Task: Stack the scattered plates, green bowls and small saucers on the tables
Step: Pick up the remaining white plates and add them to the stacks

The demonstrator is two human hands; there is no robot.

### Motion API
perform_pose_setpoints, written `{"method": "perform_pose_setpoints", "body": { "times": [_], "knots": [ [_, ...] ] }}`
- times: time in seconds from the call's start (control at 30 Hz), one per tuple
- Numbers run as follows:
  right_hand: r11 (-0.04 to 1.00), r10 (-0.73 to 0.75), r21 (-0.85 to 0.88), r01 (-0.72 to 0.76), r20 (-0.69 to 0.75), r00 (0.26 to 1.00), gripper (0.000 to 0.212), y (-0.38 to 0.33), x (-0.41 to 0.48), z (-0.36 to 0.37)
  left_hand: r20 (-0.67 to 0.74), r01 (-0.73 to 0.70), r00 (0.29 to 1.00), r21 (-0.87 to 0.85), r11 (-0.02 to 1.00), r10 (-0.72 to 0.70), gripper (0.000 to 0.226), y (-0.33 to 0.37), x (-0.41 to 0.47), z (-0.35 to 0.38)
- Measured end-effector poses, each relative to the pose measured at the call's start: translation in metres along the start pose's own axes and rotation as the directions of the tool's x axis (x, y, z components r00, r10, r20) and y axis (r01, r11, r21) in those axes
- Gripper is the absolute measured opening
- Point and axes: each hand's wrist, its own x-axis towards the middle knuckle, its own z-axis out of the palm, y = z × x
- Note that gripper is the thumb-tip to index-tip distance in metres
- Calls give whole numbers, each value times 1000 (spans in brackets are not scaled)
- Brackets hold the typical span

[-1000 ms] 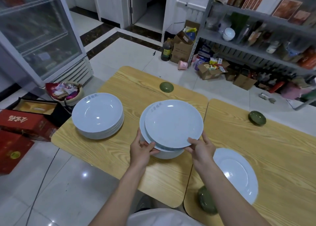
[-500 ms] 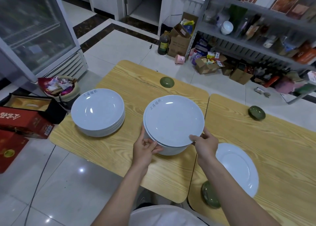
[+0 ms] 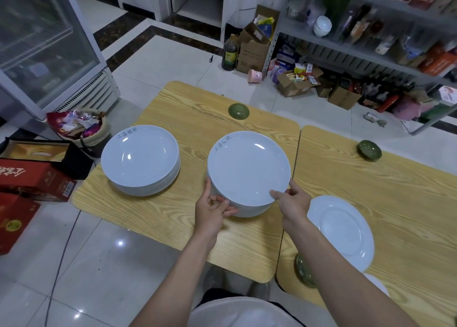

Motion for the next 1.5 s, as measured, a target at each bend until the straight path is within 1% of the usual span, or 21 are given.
{"method": "perform_pose_setpoints", "body": {
  "times": [0.23, 0.33, 0.37, 0.4, 0.47, 0.53, 0.57, 0.6, 0.63, 0.67, 0.7, 0.73, 0.77, 0.8, 0.87, 0.97, 1.03, 1.13, 1.33, 1.43, 1.5],
  "knots": [
    [999, 11, -40, -11, 16, 1000, 68, -1, 2, -2, -23, 13, 1000, 15, 1000, -12, 85, 4, -2, 2],
    [1000, 11, -13, -11, 69, 998, 60, 2, 6, -12, -55, 1, 998, 40, 999, 1, 75, 6, -5, 4],
    [1000, 11, -2, -11, 88, 996, 55, 3, 7, -17, -91, -34, 995, 93, 995, 43, 66, 7, -6, 4],
    [1000, 0, -3, 0, 104, 995, 48, 4, 7, -24, -138, -95, 983, 201, 975, 124, 54, 10, -10, 6],
    [995, -70, -56, 77, 123, 990, 35, 3, 7, -43, -176, -228, 925, 450, 863, 336, 32, 17, -22, 11],
    [954, -208, -183, 238, 172, 963, 30, 2, 7, -68, -84, -344, 868, 609, 715, 489, 34, 21, -35, 21],
    [904, -272, -270, 332, 234, 933, 33, 1, 8, -83, 9, -398, 844, 682, 613, 537, 38, 21, -42, 30],
    [819, -323, -377, 432, 318, 891, 40, 0, 9, -99, 122, -446, 820, 748, 491, 559, 42, 20, -48, 39],
    [683, -355, -498, 534, 413, 839, 48, 0, 9, -116, 231, -483, 797, 799, 359, 558, 46, 16, -56, 51],
    [495, -371, -611, 618, 494, 786, 56, 0, 10, -133, 329, -510, 774, 830, 225, 541, 51, 11, -64, 64],
    [295, -376, -689, 662, 553, 743, 61, -1, 11, -149, 407, -523, 757, 846, 100, 511, 58, 5, -73, 80],
    [131, -368, -734, 667, 589, 720, 64, -1, 11, -166, 461, -520, 755, 854, -2, 466, 64, -2, -82, 96],
    [21, -356, -758, 652, 604, 713, 67, -2, 10, -181, 490, -505, 776, 860, -74, 397, 66, -9, -90, 112],
    [-48, -348, -773, 633, 607, 715, 68, -2, 9, -196, 500, -488, 798, 864, -126, 336, 66, -17, -99, 127],
    [-123, -337, -789, 602, 604, 722, 71, 0, 6, -224, 503, -464, 816, 864, -196, 285, 65, -31, -114, 156],
    [-166, -326, -791, 589, 607, 725, 73, 5, 1, -262, 508, -437, 817, 854, -283, 272, 65, -43, -137, 191],
    [-171, -342, -794, 584, 603, 721, 73, 10, 1, -283, 514, -431, 811, 848, -309, 280, 65, -49, -152, 208],
    [-155, -351, -800, 579, 593, 725, 74, 15, 0, -305, 525, -447, 804, 843, -300, 278, 64, -55, -169, 228],
    [-97, -358, -807, 582, 574, 737, 73, 17, 3, -322, 536, -447, 807, 829, -337, 248, 64, -63, -177, 248],
    [-67, -366, -821, 567, 549, 752, 73, 18, 9, -324, 537, -455, 809, 829, -325, 238, 64, -66, -169, 253],
    [-23, -358, -829, 559, 529, 770, 73, 20, 15, -326, 523, -457, 824, 840, -292, 218, 64, -70, -160, 255]
  ]
}}
